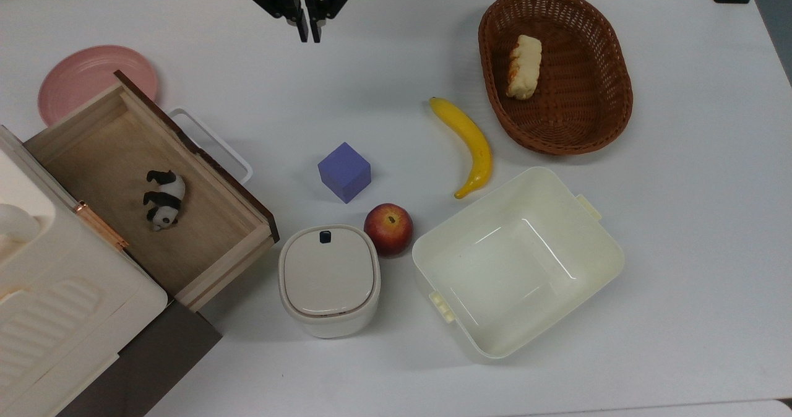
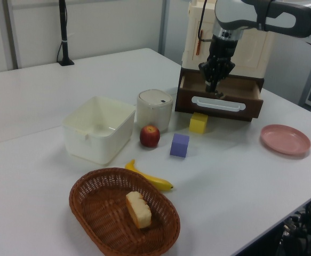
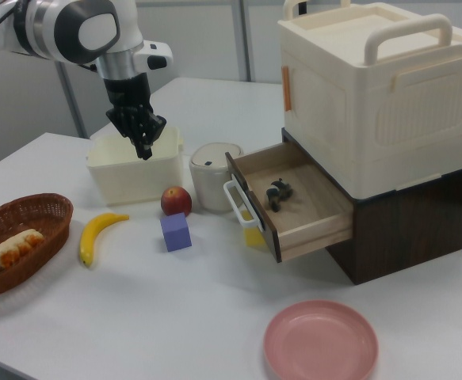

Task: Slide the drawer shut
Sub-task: 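Lower the open gripper toward the front of the open drawer, then move the gripper down against the drawer front panel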

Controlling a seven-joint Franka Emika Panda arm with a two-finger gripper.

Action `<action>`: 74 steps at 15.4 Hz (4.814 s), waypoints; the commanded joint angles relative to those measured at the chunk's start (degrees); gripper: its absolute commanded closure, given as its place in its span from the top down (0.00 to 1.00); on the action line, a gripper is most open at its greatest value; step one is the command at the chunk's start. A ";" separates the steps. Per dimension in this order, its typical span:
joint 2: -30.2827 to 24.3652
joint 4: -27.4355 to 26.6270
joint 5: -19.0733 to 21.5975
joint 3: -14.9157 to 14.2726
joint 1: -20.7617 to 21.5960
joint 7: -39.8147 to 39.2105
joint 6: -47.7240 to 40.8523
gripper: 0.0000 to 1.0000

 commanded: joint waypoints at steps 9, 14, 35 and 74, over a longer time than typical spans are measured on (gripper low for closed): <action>-0.25 -0.95 0.96 -0.57 -0.26 -0.66 -0.85 0.00; 4.65 -2.44 0.61 -0.66 -0.61 -0.14 3.60 0.00; 15.39 -0.60 -3.52 -2.07 -3.52 6.02 17.96 0.00; 19.00 0.63 -1.24 -6.02 -5.01 30.37 26.48 0.00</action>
